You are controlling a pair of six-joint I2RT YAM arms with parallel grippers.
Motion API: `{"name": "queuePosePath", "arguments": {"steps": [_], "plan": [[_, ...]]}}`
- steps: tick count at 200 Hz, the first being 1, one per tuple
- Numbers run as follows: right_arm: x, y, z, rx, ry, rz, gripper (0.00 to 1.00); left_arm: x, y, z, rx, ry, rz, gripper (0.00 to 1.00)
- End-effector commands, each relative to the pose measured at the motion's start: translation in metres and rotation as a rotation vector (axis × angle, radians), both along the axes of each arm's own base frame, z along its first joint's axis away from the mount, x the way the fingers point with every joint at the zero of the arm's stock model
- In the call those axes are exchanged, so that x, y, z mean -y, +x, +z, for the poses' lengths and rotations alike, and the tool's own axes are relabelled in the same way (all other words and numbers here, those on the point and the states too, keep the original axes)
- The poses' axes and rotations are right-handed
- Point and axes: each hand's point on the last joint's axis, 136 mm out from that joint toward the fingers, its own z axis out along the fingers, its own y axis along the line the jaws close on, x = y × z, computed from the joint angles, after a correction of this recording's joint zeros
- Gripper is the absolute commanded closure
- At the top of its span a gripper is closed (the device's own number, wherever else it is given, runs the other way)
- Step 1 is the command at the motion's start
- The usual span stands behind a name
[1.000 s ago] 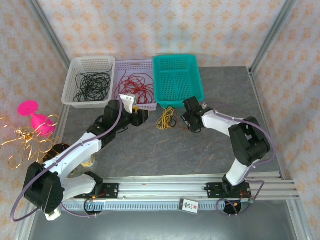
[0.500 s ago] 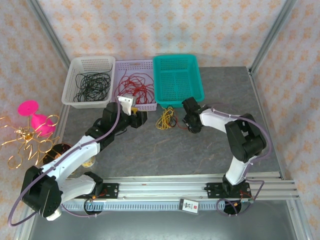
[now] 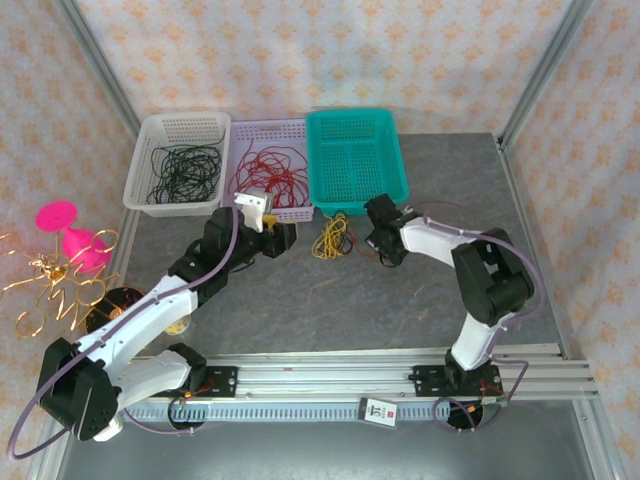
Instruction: Untangle the cables
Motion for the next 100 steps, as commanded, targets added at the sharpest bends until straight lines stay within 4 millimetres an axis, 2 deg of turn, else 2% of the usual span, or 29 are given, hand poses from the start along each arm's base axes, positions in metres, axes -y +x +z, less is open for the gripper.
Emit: {"name": "queuePosePath", "arguments": {"steps": [1, 23, 47, 73, 83, 86, 100], "plan": [[0.009, 0.016, 0.074, 0.270, -0.084, 0.088, 1.00, 0.023, -0.007, 0.018, 0.062, 0.013, -0.104, 0.38], [-0.006, 0.011, 0.134, 0.429, -0.124, 0.252, 1.00, 0.056, -0.020, 0.027, 0.094, 0.011, -0.268, 0.39], [-0.035, 0.004, 0.194, 0.572, -0.037, 0.460, 1.00, 0.096, -0.031, 0.041, 0.147, 0.021, -0.449, 0.39], [-0.061, -0.009, 0.263, 0.733, 0.069, 0.618, 1.00, 0.124, -0.016, 0.064, 0.176, 0.013, -0.507, 0.37], [-0.066, -0.011, 0.278, 0.768, 0.091, 0.639, 1.00, 0.133, -0.014, 0.077, 0.206, -0.005, -0.540, 0.35], [-0.064, -0.015, 0.292, 0.804, 0.103, 0.640, 1.00, 0.135, -0.012, 0.079, 0.213, -0.007, -0.546, 0.35], [-0.067, -0.023, 0.317, 0.859, 0.135, 0.668, 1.00, 0.145, -0.012, 0.092, 0.257, -0.019, -0.589, 0.32]]}}
